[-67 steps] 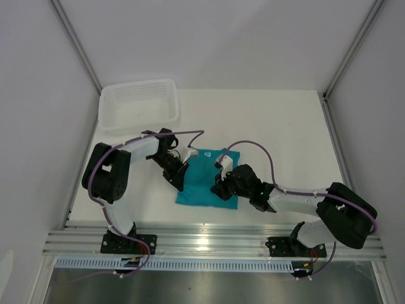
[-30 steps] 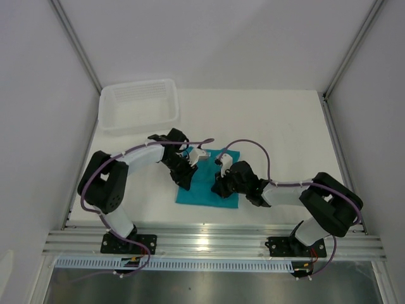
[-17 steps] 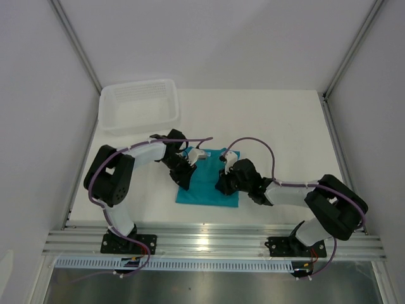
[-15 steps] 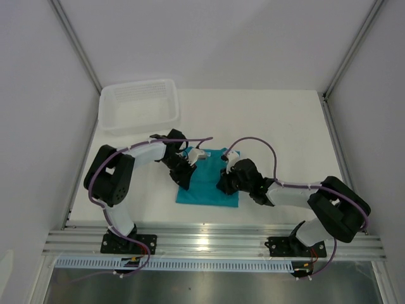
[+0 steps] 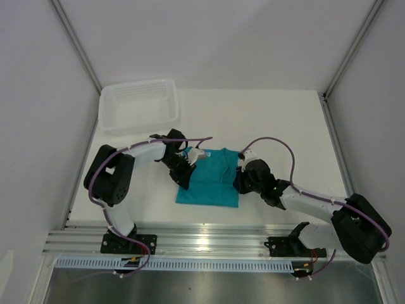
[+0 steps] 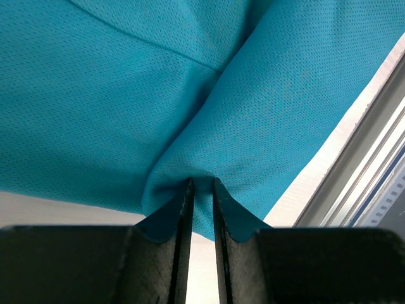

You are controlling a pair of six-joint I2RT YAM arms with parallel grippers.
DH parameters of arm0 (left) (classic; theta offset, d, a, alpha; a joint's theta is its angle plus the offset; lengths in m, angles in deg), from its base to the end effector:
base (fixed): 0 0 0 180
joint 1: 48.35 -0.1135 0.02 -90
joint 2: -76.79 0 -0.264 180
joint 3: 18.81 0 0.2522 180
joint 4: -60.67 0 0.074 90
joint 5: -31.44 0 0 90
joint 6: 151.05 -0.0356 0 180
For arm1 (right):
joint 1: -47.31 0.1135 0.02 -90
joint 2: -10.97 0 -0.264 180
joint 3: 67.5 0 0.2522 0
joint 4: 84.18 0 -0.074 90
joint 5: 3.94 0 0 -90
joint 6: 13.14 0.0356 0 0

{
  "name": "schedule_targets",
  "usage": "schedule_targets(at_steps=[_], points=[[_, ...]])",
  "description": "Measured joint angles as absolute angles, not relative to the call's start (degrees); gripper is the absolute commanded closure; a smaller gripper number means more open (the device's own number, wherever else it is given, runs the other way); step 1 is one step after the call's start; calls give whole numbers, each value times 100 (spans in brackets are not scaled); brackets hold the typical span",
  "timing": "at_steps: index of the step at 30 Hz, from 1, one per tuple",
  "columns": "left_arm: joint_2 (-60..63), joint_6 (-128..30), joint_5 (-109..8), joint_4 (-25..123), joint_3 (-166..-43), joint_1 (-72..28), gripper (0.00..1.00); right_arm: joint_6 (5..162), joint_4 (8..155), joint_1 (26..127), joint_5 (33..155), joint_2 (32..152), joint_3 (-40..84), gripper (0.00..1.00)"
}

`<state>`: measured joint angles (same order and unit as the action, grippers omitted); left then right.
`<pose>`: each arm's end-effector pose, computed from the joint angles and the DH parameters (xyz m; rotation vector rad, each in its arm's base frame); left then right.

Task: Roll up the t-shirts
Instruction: Roll the tshirt

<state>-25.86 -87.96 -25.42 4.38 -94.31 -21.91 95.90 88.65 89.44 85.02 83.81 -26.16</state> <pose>0.2726 -0.1573 0.1529 1.3477 2.5723 -0.8632 0.1804 0.1623 0.1655 -0.4514 2.2602 0.5455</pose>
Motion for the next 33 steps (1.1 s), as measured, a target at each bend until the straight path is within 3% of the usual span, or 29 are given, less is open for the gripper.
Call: schedule_targets(at_steps=[9,24,27,31,33], points=[[-2586,-8792,-2526,441,-9429,-2218,79,9892,8386,9141,8279,7181,-2496,87],[-2586,-8786,-2496,449,-9420,-2239,78,10522,9035,8809,8817,8114,-3163,90],[-2586,-8786,-2489,451,-9416,-2246,78,10351,8675,8734,8804,8073,-3056,83],[-2586,-8783,-2476,465,-9407,-2253,78,9765,7877,8846,8472,7620,-2619,64],[-2586,-8781,-2472,465,-9407,-2257,78,9330,7527,9141,8236,7399,-2247,60]])
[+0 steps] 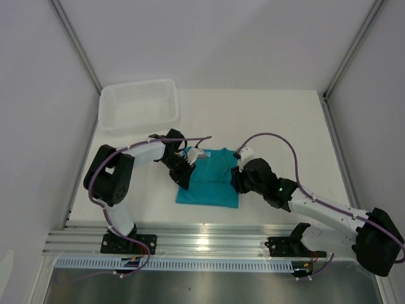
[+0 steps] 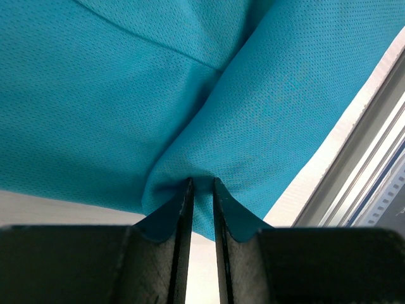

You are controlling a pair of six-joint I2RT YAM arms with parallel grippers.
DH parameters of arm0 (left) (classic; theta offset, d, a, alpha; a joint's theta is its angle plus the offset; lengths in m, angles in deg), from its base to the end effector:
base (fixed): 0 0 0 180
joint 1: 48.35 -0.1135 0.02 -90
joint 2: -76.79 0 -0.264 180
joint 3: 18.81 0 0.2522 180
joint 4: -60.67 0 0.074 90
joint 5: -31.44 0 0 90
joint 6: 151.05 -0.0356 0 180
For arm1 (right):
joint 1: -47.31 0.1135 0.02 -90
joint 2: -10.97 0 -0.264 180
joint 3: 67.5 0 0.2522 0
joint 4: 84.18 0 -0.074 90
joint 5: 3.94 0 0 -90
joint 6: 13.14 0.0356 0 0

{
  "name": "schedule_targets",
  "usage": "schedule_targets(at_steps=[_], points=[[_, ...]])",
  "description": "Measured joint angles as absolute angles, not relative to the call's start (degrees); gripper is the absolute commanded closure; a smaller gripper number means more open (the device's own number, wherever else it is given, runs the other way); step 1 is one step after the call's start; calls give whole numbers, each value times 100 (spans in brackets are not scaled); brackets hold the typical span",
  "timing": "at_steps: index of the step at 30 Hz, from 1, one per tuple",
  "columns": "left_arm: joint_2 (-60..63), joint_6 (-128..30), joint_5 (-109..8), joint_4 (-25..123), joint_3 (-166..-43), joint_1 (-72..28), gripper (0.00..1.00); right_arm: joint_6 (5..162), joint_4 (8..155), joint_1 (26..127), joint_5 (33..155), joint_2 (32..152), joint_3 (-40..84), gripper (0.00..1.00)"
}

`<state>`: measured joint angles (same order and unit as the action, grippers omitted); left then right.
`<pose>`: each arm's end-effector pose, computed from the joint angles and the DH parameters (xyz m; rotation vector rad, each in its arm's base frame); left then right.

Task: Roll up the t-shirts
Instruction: Roll the tshirt

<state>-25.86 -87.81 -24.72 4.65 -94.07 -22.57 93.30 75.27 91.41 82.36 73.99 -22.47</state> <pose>0.2738 -0.1543 0.1522 1.3271 2.5741 -0.8794 0.1637 0.1555 0.2026 -0.5126 2.2312 0.4922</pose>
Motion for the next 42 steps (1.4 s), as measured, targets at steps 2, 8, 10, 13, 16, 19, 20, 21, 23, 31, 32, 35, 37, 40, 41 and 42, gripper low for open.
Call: schedule_targets(at_steps=[2,8,10,13,16,19,20,21,23,31,32,35,37,40,41,42], points=[[-2586,-8779,-2461,465,-9407,-2261,78,8690,7278,9700,7908,7301,-1838,57],[-2586,-8779,-2389,486,-9383,-2301,78,6760,6723,11689,7175,7640,-1371,53],[-2586,-8779,-2382,493,-9376,-2305,78,6262,6476,12056,7044,7909,-1408,52],[-2586,-8779,-2380,497,-9376,-2305,78,5796,6216,12220,6841,8339,-1475,50],[-2586,-8779,-2378,497,-9376,-2309,78,5534,6177,12288,6509,8665,-1515,49],[-2586,-8779,-2369,495,-9376,-2309,78,5403,6222,12338,6268,8899,-1515,41],[-2586,-8779,-2369,495,-9376,-2309,78,5357,6260,12356,6218,8973,-1517,40],[-2586,-8779,-2367,495,-9376,-2309,78,5324,6288,12376,6179,9041,-1519,40],[-2586,-8779,-2367,495,-9376,-2312,78,5298,6345,12413,6135,9166,-1537,40],[-2586,-8781,-2365,493,-9376,-2314,78,5232,6684,12371,5921,9441,-1589,38],[-2586,-8781,-2365,493,-9376,-2314,78,5230,6723,12345,5908,9458,-1589,39],[-2586,-8781,-2365,491,-9376,-2314,78,5228,6839,12179,5897,9537,-1583,45],[-2586,-8783,-2362,491,-9376,-2314,77,5221,6872,12100,5888,9596,-1563,58],[-2586,-8803,-2319,476,-9376,-2314,73,5254,6854,12056,5982,9710,-1561,81],[-2586,-8810,-2277,462,-9376,-2314,72,5258,6854,12056,5991,9736,-1559,88],[-2584,-8818,-2240,445,-9374,-2314,71,5252,6854,12056,6000,9740,-1559,91]])
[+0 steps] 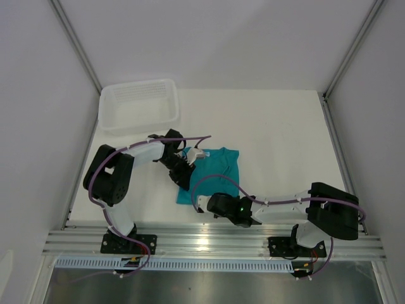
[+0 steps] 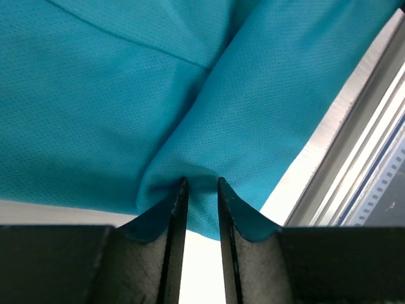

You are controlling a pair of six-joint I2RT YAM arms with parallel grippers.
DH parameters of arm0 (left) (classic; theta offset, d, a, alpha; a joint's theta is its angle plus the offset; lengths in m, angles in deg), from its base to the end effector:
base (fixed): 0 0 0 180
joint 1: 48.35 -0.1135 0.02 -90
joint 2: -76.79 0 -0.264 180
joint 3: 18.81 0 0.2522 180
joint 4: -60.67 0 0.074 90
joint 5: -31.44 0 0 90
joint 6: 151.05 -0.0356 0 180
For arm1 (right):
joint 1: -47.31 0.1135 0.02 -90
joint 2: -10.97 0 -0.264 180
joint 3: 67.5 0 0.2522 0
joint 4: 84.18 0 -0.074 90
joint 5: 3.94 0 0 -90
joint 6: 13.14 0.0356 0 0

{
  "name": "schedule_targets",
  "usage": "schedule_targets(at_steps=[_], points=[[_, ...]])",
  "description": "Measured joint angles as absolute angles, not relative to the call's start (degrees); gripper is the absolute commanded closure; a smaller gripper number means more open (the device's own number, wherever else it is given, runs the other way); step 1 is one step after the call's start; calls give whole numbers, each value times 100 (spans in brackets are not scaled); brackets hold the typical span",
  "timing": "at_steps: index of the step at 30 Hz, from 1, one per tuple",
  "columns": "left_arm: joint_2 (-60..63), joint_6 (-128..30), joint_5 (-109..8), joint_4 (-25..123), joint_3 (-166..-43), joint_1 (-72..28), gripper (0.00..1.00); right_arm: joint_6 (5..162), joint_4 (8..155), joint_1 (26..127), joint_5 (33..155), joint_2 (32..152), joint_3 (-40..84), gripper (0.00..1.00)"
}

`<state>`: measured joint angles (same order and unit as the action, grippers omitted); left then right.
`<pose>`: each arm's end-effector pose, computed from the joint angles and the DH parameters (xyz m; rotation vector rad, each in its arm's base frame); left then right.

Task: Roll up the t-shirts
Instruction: Roll the tshirt

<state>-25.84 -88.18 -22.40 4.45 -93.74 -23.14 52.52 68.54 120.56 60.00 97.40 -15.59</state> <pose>0.2732 -0.1519 0.1517 1.3155 2.5637 -0.9379 0.0903 0.2458 0.1407 -1.7852 1.7562 -0.2667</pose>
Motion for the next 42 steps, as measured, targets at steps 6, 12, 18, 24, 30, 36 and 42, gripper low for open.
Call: schedule_targets(at_steps=[6,12,18,24,30,36,42], points=[[-2241,-9048,-2039,268,-9298,-2314,61,5256,6795,11906,6262,9662,-1528,100],[-1244,-9380,-1899,143,-9193,-2314,52,5261,6557,11615,6896,9548,-1392,100],[8,-9773,-1903,360,-8624,-2314,45,5267,6290,11337,7783,9397,-1272,100],[594,-10077,-2157,773,-7739,-2261,36,5278,6041,10887,8867,9277,-1154,100],[1191,-10403,-2963,1479,-6659,-1389,30,5280,5783,10509,9643,9270,-944,100],[1589,-10646,-3927,2283,-5790,-779,17,5280,5652,10446,9982,9273,-861,100],[1604,-10792,-4485,3188,-5578,-541,19,5278,5595,10417,10106,9273,-857,100]])
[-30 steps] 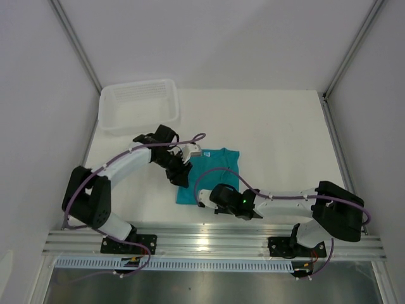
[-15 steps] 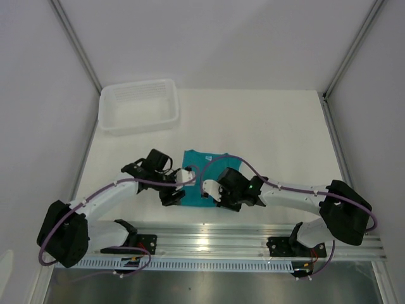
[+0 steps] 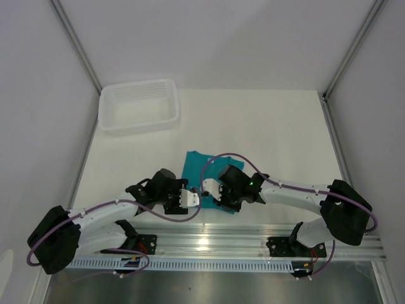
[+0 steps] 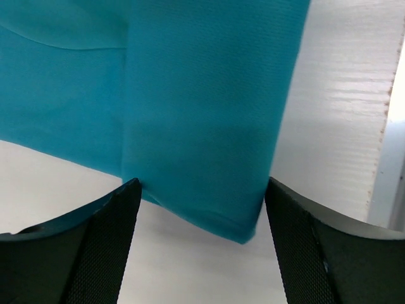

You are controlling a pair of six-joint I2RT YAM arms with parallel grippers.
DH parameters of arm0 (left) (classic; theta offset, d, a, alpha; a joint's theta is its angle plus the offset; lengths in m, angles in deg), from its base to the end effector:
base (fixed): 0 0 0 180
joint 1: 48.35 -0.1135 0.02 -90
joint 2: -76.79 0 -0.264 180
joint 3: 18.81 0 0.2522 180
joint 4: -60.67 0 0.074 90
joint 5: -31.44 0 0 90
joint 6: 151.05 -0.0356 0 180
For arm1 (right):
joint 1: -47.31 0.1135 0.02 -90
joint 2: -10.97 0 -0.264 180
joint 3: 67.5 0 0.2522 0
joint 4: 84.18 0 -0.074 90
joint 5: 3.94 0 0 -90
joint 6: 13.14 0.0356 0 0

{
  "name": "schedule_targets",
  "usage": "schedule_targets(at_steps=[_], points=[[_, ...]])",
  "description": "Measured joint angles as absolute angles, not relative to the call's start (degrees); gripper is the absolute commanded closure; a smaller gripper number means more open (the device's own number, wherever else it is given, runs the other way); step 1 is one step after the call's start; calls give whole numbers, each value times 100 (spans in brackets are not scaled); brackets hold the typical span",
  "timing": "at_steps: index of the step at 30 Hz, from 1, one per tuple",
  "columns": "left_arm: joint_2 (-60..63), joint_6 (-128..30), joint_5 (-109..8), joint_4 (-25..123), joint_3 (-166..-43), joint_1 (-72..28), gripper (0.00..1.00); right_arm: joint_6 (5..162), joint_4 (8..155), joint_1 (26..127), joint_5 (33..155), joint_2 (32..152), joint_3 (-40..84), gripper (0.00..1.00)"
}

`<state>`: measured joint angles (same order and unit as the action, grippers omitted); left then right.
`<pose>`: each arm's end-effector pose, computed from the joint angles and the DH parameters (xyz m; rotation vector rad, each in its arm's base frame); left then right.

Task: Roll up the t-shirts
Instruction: Roll the tshirt

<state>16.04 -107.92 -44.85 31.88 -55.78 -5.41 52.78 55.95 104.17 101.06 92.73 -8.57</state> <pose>0.1317 -0.1341 0.1559 1.8140 1.6776 -0.2679 0.1368 0.2264 0.1806 -1.8246 2.0051 0.5279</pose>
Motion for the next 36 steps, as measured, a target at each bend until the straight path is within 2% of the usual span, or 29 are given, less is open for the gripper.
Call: schedule_targets(at_steps=[3,4,6,7,10,12,16,22,28,36], points=[[1532,-10810,-4657,3540,-5503,-447,31,5278,5573,10382,10148,9273,-857,100],[1493,-10814,-4694,3619,-5494,-438,42,5278,5573,10367,10163,9273,-857,100],[1438,-10805,-4793,3721,-5460,-421,56,5278,5573,10330,10196,9270,-857,100],[1427,-10814,-4815,3730,-5440,-421,68,5278,5571,10314,10214,9273,-855,100],[1442,-10858,-4832,3647,-5416,-410,82,5261,5543,10271,10294,9270,-822,100],[1536,-10869,-4815,3476,-5429,-406,85,5243,5471,10253,10373,9270,-761,100],[1794,-10879,-4725,2819,-5599,-406,86,5147,5228,10231,10576,9270,-553,100],[1844,-10965,-4356,1531,-6264,-406,77,4924,4657,10227,11140,9358,-269,100],[1788,-11192,-3879,259,-6878,-412,74,4703,4205,10225,11831,9664,-120,100],[1302,-11668,-3134,-834,-7481,-836,77,4609,3912,9976,12148,9896,-50,97]])
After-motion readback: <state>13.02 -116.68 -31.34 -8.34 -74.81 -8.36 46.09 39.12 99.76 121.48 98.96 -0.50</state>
